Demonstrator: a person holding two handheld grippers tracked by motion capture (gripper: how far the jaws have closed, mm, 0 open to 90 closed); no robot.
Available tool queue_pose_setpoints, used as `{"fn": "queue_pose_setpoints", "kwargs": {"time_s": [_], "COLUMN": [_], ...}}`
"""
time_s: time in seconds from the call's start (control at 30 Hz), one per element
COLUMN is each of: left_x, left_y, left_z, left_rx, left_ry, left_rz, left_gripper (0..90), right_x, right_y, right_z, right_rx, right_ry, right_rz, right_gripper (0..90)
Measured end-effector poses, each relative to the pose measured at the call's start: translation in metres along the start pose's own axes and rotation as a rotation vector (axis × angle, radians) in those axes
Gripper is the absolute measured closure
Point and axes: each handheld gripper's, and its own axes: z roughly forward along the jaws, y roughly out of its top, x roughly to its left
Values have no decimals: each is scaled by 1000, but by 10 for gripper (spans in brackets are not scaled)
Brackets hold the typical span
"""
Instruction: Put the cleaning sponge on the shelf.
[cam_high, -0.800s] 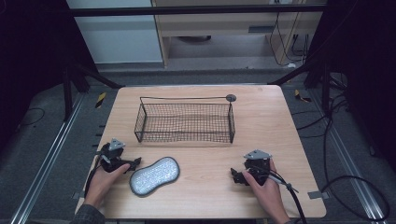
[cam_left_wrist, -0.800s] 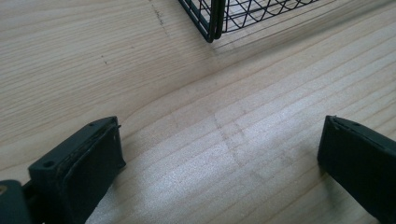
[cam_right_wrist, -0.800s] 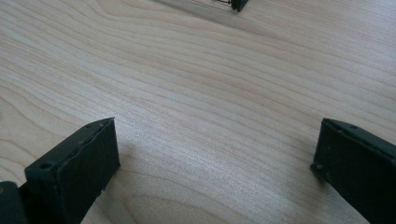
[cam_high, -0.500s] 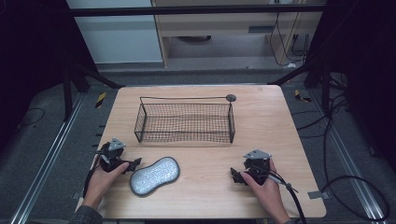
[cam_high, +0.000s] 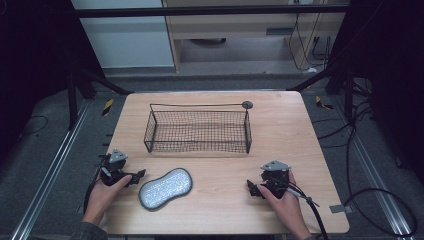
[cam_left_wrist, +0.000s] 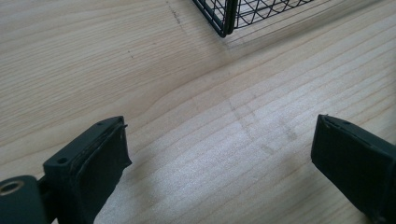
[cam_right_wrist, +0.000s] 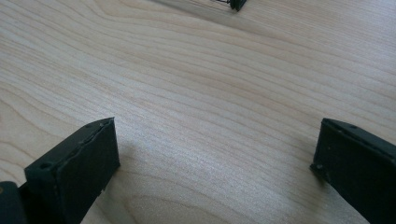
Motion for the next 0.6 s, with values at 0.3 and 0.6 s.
{"fn": "queue_pose_setpoints", "kwargs": {"time_s": [0.3, 0.6], "left_x": [-3, -16], "left_y": [8, 21], "left_z": [-10, -22], "left_rx": [-10, -1], "left_ry": [-33, -88], "left_rz": [14, 59], "left_gripper": [39, 43], "right_x": [0, 0], "right_y": [0, 0], "right_z": [0, 0], "right_rx": [1, 1], "right_ry": [2, 2], "right_rz": [-2, -4], "right_gripper": [4, 4]}}
